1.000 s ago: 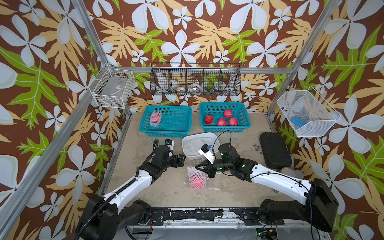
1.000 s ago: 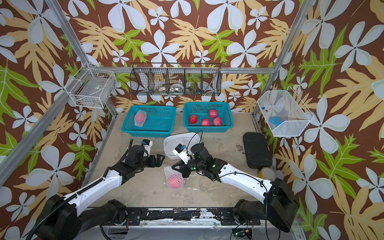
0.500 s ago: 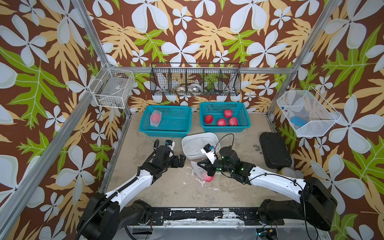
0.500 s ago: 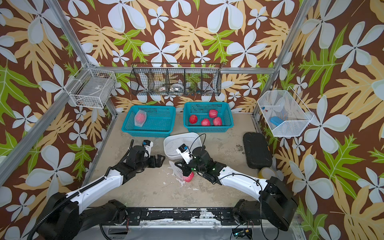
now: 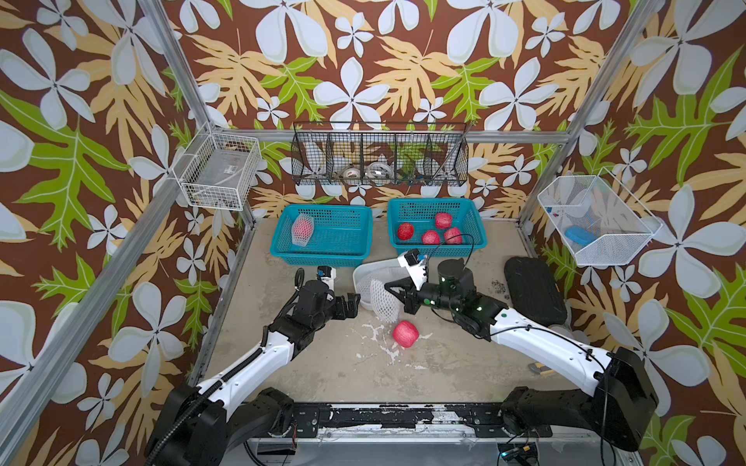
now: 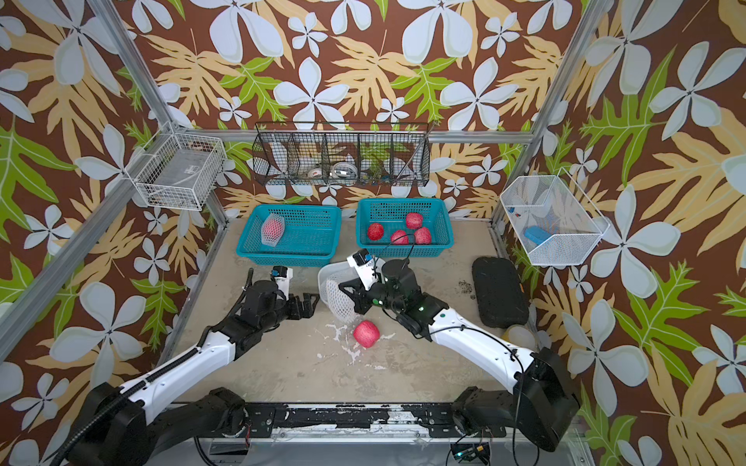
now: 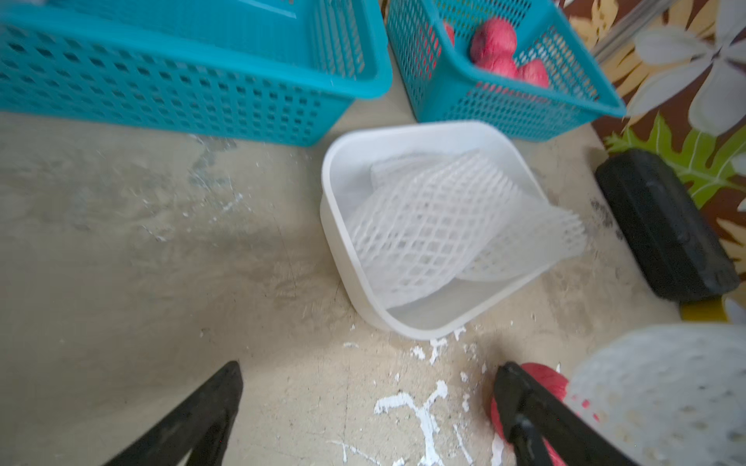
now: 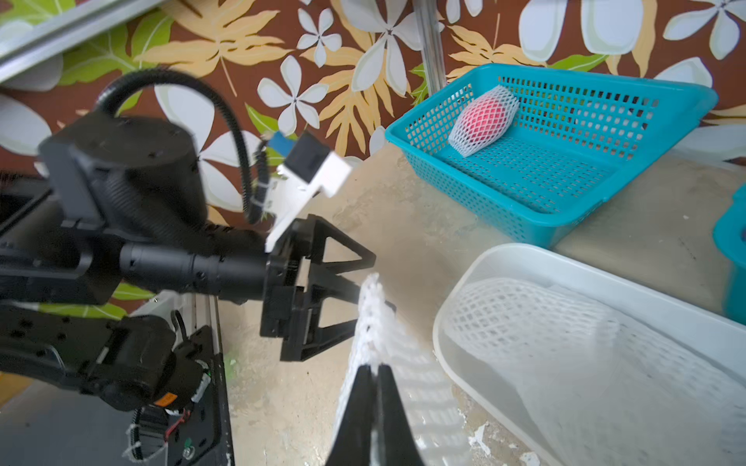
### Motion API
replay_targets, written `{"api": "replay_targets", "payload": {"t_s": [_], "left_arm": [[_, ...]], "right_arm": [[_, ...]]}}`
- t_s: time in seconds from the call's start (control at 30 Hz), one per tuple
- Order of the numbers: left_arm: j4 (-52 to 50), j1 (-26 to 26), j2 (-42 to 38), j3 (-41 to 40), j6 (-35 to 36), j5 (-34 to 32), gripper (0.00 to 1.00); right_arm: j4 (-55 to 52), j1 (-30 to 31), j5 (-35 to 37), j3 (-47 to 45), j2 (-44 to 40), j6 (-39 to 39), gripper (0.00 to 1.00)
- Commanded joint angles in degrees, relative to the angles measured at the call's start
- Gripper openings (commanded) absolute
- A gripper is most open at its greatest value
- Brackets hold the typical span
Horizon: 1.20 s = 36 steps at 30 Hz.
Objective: Remove foam nets from apples
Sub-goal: Remove the foam net from the apple, then place the foam net into the storage box.
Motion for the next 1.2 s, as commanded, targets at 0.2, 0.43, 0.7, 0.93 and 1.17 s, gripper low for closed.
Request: {"api": "replay_targets", "payload": {"t_s": [0.2,0.43,0.7,0.93,1.17], "left_arm": [[12.2,0.1,-7.4,1.5,-1.7,-14.9,0.99],[13.4,0.1,-0.5,8.5,2.9,-9.1,0.95],[2.7,-3.2,22.3,25.6,12.4,0.1,0.83],[6.7,-3.7,31.1,25.8,12.2,4.4,0.73],[7.0,-3.7,36.9,26.3,13.6,4.6,0.69]], "right_arm": [[5.8,-3.2,4.5,13.5,14.3,19.8,0.0],[7.2,-3.8,7.8,15.4,22.6,23.4,0.0],[3.5,-4.6,14.9,15.2,28.6,21.2,0.0],[3.6,-5.1,19.8,12.7,30.6,20.1,0.0],[0.5,-6.4,19.2,15.0,34.3,21.2,0.0]]}}
